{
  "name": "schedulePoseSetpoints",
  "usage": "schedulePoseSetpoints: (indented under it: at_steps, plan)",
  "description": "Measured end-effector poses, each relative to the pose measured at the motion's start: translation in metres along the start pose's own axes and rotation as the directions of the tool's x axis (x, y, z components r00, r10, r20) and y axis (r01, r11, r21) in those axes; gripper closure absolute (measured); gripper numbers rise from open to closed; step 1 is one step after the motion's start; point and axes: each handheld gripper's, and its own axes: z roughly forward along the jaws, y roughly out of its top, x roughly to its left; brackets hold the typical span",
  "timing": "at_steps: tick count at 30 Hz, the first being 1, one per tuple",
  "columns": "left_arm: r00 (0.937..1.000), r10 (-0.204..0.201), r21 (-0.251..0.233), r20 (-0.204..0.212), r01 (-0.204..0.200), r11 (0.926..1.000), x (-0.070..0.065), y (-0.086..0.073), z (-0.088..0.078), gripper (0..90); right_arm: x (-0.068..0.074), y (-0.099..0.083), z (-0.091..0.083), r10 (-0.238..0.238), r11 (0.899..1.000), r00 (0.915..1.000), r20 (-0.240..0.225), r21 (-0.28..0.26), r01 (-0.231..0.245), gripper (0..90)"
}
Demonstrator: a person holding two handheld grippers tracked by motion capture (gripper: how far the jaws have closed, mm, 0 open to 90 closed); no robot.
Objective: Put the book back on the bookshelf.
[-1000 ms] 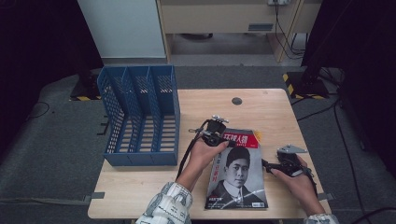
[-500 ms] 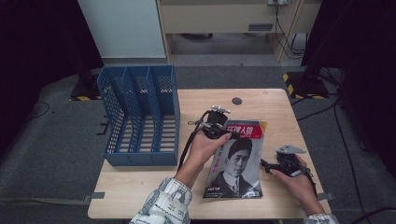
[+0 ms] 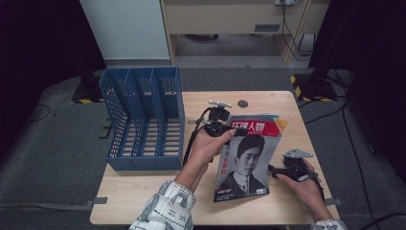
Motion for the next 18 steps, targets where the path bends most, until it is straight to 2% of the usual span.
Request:
schedulePoseSetpoints:
  at_steps: [4,18]
  plan:
    - [0.9997,0.014,-0.003,-0.023,-0.014,0.9999,-0.005,0.004,-0.005,86.2,0.000,0.000,0.000,0.000,1.000,1.0000,0.001,0.000,0.000,19.2]
    - [0.9988,0.017,-0.047,-0.046,-0.019,0.9987,-0.011,0.012,-0.026,86.2,0.000,0.000,0.000,0.003,1.000,1.0000,0.004,0.001,-0.003,18.4]
